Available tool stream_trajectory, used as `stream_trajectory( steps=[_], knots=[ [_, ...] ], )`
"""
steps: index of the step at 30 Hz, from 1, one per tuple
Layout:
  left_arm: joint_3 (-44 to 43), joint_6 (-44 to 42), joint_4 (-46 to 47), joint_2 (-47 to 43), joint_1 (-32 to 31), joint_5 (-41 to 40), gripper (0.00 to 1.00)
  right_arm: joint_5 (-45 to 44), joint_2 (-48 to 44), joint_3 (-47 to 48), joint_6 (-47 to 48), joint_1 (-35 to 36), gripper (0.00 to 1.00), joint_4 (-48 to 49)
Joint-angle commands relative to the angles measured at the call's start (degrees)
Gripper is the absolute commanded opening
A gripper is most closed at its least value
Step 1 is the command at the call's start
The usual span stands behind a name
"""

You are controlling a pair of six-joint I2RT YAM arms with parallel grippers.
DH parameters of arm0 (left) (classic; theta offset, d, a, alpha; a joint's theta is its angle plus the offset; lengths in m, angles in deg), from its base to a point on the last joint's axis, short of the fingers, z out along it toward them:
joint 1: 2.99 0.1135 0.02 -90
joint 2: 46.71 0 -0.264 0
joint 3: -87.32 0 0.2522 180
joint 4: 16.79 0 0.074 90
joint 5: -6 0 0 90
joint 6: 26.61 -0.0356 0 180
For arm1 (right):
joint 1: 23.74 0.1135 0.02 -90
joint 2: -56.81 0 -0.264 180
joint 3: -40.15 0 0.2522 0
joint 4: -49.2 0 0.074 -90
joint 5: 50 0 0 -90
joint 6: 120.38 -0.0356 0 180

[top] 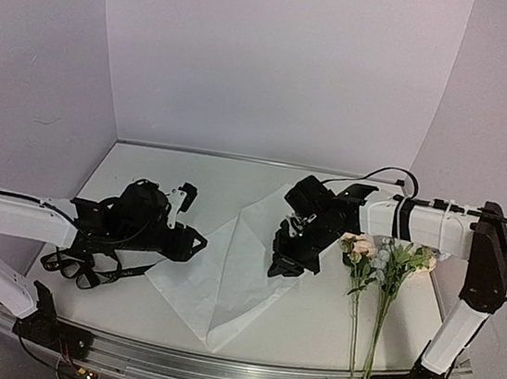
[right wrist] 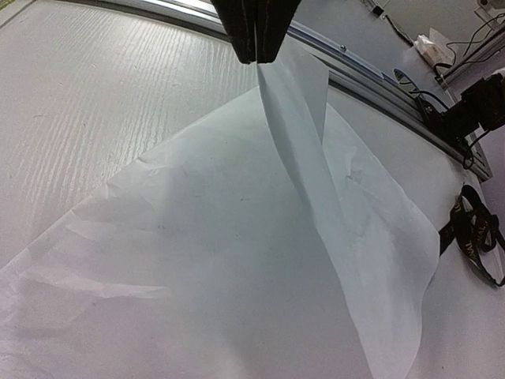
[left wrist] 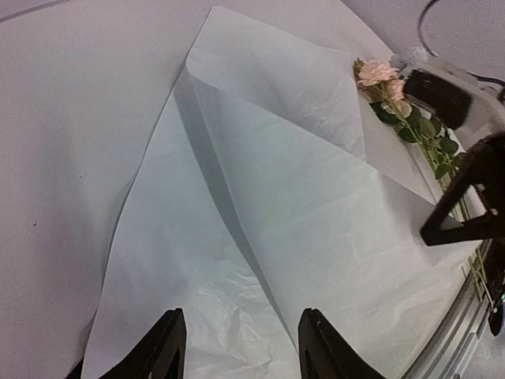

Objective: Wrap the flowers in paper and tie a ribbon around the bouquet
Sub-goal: Unfold the folded wrapping paper at the center of the board.

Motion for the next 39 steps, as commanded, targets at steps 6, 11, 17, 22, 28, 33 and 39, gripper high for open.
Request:
stream_trajectory(
  steps=[6,11,17,22,28,33,39],
  knots=[
    [-1.3,10.9,13.9,13.0,12.4,20.6,0.49,-3.4,-1.6,2.1,1.9,1.5,0.0,-2.6],
    [-5.0,13.3,19.2,22.5,13.6,26.6,0.49,-3.7,-1.6,2.3,1.9,1.6,0.0,-2.7],
    [-8.7,17.6,20.9,30.6,14.1,26.7,0.5,-4.3,-2.6,1.8,2.3,1.6,0.0,-3.0],
    [-9.5,20.5,15.9,32.2,14.3,20.5,0.5,-5.1,-4.3,1.0,3.4,1.6,0.0,-4.1],
    [-6.5,22.8,11.6,30.7,15.5,14.9,0.51,-8.6,-8.3,-0.6,5.5,1.6,0.0,-9.4],
    [-2.1,23.1,9.0,27.3,19.0,13.0,0.5,-13.8,-12.8,-3.0,7.2,3.0,0.0,-15.1],
    [1.1,22.1,4.2,22.1,24.0,11.0,0.5,-21.6,-17.8,-8.3,5.6,6.2,0.0,-20.0]
  ],
)
